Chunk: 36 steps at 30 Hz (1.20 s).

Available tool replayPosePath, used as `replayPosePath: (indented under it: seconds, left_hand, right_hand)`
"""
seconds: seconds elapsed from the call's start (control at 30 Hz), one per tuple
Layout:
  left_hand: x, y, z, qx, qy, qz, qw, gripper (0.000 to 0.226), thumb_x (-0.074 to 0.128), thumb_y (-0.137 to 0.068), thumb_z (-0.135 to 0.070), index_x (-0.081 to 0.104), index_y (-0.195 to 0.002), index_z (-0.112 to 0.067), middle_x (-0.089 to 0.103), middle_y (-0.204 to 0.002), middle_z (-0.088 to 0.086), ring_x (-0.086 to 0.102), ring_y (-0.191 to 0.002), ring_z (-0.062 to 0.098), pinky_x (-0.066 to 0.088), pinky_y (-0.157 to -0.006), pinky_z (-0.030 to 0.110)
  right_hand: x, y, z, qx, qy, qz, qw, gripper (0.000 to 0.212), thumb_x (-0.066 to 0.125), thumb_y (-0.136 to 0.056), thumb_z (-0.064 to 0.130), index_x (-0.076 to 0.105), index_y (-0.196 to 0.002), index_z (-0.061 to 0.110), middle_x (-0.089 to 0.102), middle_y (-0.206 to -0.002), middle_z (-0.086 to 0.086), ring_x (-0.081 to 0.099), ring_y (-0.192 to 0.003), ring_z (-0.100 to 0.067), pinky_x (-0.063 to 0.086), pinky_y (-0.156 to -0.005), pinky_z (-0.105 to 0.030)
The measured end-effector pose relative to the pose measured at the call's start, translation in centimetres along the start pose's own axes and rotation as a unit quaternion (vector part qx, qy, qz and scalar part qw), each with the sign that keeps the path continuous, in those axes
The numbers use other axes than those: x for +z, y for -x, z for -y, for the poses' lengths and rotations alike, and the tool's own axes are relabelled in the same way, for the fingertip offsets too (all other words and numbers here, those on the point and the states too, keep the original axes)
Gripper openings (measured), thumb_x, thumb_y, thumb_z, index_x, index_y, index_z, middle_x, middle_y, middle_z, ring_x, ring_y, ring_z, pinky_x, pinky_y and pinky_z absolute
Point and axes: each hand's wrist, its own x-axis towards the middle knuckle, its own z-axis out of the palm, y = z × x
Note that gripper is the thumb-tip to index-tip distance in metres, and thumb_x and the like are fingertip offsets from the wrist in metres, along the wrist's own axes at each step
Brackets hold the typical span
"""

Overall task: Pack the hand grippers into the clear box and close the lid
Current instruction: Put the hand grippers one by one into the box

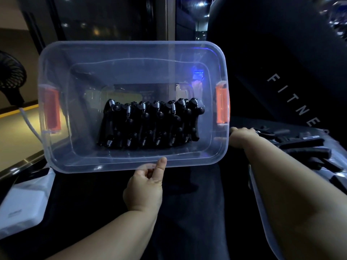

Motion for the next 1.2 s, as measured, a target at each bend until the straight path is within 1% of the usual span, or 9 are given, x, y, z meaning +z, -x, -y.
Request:
replayPosePath:
  seconds: [0.1, 0.27, 0.33, 0.47, 0.57, 0.73, 0.83, 1.0, 1.2]
  left_hand:
    - [0.0, 0.0, -0.1, 0.005, -0.014, 0.0, 1.0, 0.066, 0.039, -0.056, -0.086, 0.063, -0.076, -0.028, 0.06, -0.061, -0.009, 0.06, -0.066, 0.013, 0.046, -0.066, 0.03]
    - [0.0, 0.0, -0.1, 0.005, -0.026, 0.004, 1.0, 0.064, 0.038, -0.058, -0.085, 0.062, -0.077, -0.028, 0.063, -0.066, -0.007, 0.061, -0.068, 0.014, 0.045, -0.066, 0.029]
    - [0.0, 0.0, -0.1, 0.004, -0.034, 0.003, 0.999, 0.065, 0.037, -0.057, -0.086, 0.062, -0.078, -0.029, 0.064, -0.07, -0.007, 0.061, -0.07, 0.014, 0.047, -0.07, 0.031]
    - [-0.1, -0.1, -0.1, -0.002, -0.048, 0.011, 0.999, 0.064, 0.035, -0.057, -0.087, 0.059, -0.077, -0.032, 0.065, -0.074, -0.009, 0.061, -0.072, 0.015, 0.051, -0.077, 0.034]
    - [-0.2, -0.1, -0.2, -0.003, -0.053, 0.019, 0.998, 0.061, 0.036, -0.06, -0.087, 0.057, -0.076, -0.032, 0.064, -0.074, -0.012, 0.061, -0.072, 0.013, 0.051, -0.079, 0.034]
    - [-0.3, 0.1, -0.4, -0.001, -0.059, 0.029, 0.998, 0.06, 0.035, -0.063, -0.086, 0.058, -0.076, -0.032, 0.064, -0.071, -0.012, 0.061, -0.07, 0.012, 0.048, -0.075, 0.031]
    - [-0.3, 0.0, -0.3, -0.001, -0.063, 0.027, 0.998, 0.061, 0.035, -0.064, -0.087, 0.058, -0.073, -0.031, 0.063, -0.068, -0.011, 0.061, -0.068, 0.013, 0.05, -0.078, 0.033]
    - [-0.6, 0.1, -0.4, -0.009, -0.061, 0.039, 0.997, 0.062, 0.035, -0.062, -0.089, 0.056, -0.071, -0.032, 0.063, -0.069, -0.011, 0.061, -0.069, 0.016, 0.051, -0.082, 0.036]
    - [-1.0, 0.0, -0.6, -0.02, -0.076, 0.057, 0.995, 0.063, 0.033, -0.064, -0.09, 0.054, -0.071, -0.03, 0.064, -0.067, -0.008, 0.062, -0.07, 0.02, 0.049, -0.087, 0.04]
  right_hand:
    - [-0.1, 0.0, -0.3, -0.015, 0.03, -0.005, 0.999, 0.118, 0.032, -0.03, 0.095, 0.048, -0.13, 0.034, 0.052, -0.132, -0.005, 0.04, -0.128, -0.033, 0.035, -0.104, -0.046]
    - [-0.5, 1.6, -1.1, -0.027, 0.043, -0.03, 0.998, 0.122, 0.031, -0.021, 0.096, 0.059, -0.121, 0.032, 0.055, -0.121, -0.012, 0.042, -0.12, -0.033, 0.037, -0.103, -0.04]
    - [-0.5, 2.1, -1.6, -0.029, 0.025, -0.043, 0.998, 0.118, 0.036, -0.026, 0.097, 0.06, -0.12, 0.03, 0.056, -0.119, -0.012, 0.04, -0.121, -0.032, 0.038, -0.101, -0.039]
    - [-1.3, 3.9, -2.1, -0.023, -0.026, -0.069, 0.997, 0.086, 0.057, -0.053, 0.086, 0.06, -0.117, 0.029, 0.048, -0.105, -0.008, 0.035, -0.12, -0.03, 0.043, -0.093, -0.04]
    - [-2.1, 5.3, -2.6, -0.024, -0.049, -0.089, 0.995, 0.074, 0.062, -0.056, 0.082, 0.062, -0.106, 0.028, 0.046, -0.097, -0.005, 0.036, -0.117, -0.027, 0.045, -0.085, -0.039]
    - [-3.2, 8.1, -4.1, -0.031, -0.066, -0.119, 0.99, 0.065, 0.065, -0.053, 0.083, 0.06, -0.091, 0.031, 0.05, -0.094, -0.003, 0.039, -0.114, -0.024, 0.042, -0.076, -0.035]
    - [-3.2, 9.9, -5.3, -0.032, -0.061, -0.125, 0.99, 0.063, 0.064, -0.053, 0.083, 0.059, -0.091, 0.032, 0.052, -0.096, -0.003, 0.04, -0.114, -0.024, 0.041, -0.077, -0.033]
    - [-2.3, 12.5, -6.8, -0.047, -0.065, -0.144, 0.986, 0.069, 0.054, -0.041, 0.09, 0.058, -0.083, 0.035, 0.058, -0.102, -0.002, 0.046, -0.11, -0.025, 0.042, -0.083, -0.033]
    - [-1.2, 17.0, -7.0, -0.079, -0.076, -0.163, 0.98, 0.061, 0.065, -0.056, 0.08, 0.062, -0.095, 0.033, 0.051, -0.096, 0.006, 0.046, -0.107, -0.02, 0.044, -0.082, -0.033]
